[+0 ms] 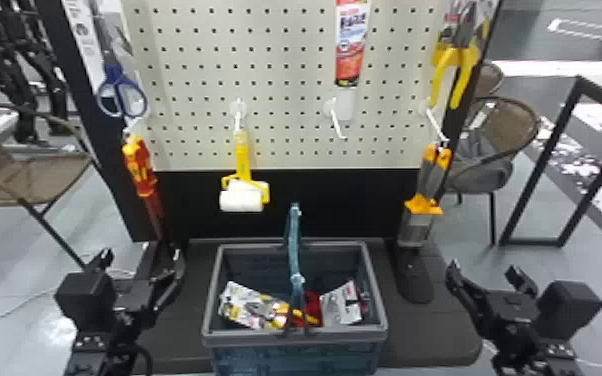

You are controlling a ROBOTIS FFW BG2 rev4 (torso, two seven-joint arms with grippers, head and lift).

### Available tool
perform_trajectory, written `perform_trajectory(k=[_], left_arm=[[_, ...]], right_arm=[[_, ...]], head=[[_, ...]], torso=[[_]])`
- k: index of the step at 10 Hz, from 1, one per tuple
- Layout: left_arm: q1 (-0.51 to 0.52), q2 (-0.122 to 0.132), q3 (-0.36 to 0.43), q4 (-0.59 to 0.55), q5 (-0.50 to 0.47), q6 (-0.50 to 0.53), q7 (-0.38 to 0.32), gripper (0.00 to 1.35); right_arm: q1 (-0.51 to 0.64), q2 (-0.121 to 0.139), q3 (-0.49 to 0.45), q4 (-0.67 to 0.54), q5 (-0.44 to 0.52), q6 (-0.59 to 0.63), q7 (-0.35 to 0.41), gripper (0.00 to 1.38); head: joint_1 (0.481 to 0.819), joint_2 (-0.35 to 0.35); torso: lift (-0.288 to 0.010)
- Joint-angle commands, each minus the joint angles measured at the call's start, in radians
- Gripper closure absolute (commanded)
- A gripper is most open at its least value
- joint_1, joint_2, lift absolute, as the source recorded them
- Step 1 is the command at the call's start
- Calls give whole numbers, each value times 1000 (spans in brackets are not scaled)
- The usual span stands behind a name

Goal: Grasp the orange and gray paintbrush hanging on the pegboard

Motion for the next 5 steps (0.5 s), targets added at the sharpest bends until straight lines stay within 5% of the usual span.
perform_trajectory(k=[1,5], left_arm=[[1,0,0,0,0,-2,0,117],[3,-2,2,0,0,-2,0,117]], right_arm=[[0,2,1,0,-1,0,-1,206],[2,2,1,1,-8,0,1,206]], head=[[549,0],[549,0]], torso=[[-100],[-100]])
